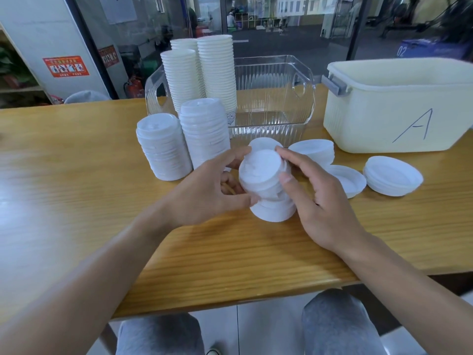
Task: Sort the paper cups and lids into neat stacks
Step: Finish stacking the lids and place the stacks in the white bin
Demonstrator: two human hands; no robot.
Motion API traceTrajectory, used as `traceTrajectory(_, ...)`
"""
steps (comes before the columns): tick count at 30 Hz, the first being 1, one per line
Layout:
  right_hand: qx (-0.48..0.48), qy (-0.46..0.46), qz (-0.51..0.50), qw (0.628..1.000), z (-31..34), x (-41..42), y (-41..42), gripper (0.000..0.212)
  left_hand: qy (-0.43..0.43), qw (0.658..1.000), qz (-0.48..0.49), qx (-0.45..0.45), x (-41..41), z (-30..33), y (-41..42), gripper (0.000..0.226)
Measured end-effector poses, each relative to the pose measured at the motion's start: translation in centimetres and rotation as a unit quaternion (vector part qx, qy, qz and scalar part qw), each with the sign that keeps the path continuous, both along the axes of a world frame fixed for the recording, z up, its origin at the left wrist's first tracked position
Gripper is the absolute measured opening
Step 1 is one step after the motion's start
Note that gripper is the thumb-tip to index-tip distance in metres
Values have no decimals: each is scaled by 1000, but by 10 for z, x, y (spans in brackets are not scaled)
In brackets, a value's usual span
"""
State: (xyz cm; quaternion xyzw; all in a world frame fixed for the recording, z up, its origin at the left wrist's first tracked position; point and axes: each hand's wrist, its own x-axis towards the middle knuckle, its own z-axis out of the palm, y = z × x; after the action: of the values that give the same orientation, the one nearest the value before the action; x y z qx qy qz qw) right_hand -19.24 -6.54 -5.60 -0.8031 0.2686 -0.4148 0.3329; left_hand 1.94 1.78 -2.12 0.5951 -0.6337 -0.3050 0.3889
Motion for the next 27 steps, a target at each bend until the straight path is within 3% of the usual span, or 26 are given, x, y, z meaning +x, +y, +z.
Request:
traceTrajectory(3, 33, 4, 30, 999, -2, 0, -3, 42, -12, 1000, 3, -9, -3, 0, 0, 91)
traceTrajectory(6, 83, -10, 64, 994, -2, -1, -5, 42, -52, 998, -9, -31, -7, 1, 0, 69)
traceTrajectory(11, 62, -38, -10, 997, -3, -10, -5, 34, -45, 996, 75, -35, 1, -7, -2, 76)
traceTrajectory(15, 42, 45, -20, 998, -2, -14, -3, 62, -40, 989, 129, -52, 1, -5, -2, 80)
traceTrajectory(19, 9, 141, -11, 990, 1, -11, 1, 80, -101, 982, 157, -39, -13, 1, -4, 71)
traceTrajectory(27, 20, 148, -5, 989, 0, -8, 1, 100, -234, 955, 181, 5, -47, -8, -15, 85)
